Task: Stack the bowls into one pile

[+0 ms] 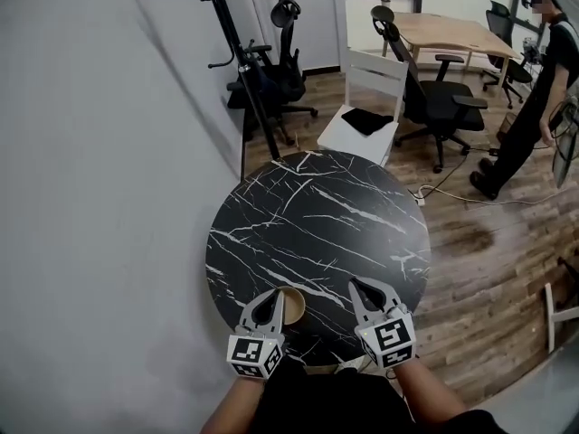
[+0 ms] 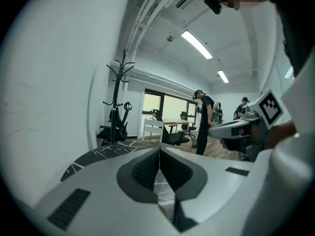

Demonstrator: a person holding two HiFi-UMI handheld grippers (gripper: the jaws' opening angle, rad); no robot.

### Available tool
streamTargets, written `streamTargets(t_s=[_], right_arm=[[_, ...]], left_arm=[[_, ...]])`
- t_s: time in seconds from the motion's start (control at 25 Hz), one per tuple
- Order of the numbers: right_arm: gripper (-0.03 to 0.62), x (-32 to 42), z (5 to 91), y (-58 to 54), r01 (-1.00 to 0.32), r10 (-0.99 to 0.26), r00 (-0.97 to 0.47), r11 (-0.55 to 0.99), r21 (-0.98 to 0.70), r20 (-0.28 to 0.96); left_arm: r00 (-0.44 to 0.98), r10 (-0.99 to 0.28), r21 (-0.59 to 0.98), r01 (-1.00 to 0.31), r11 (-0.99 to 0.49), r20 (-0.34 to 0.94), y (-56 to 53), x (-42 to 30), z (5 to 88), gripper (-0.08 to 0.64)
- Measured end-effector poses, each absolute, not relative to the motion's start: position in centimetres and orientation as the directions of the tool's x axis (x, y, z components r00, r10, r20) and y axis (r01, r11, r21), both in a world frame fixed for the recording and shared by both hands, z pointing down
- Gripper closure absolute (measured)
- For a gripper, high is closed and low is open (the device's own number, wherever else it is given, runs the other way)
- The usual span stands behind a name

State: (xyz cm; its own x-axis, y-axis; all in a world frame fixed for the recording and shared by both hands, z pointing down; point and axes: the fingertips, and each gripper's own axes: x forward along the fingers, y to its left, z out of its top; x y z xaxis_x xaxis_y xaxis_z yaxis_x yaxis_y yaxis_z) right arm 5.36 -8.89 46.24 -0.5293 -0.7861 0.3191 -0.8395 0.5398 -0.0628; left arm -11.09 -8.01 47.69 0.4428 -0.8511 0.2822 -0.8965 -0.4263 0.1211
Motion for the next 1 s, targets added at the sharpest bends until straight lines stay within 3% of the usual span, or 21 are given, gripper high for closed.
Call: streamTargets(t_s=[1.0], right_arm=[[0.586,7.5,45.2,-8.3,-0.859,-0.818,-0.498,0.510,-0.041,0.289]], left_arm=[[0.511,-0.812,0.114,-0.858,-0.501,0.282,-6.4,-7.5,47.3,0.543]])
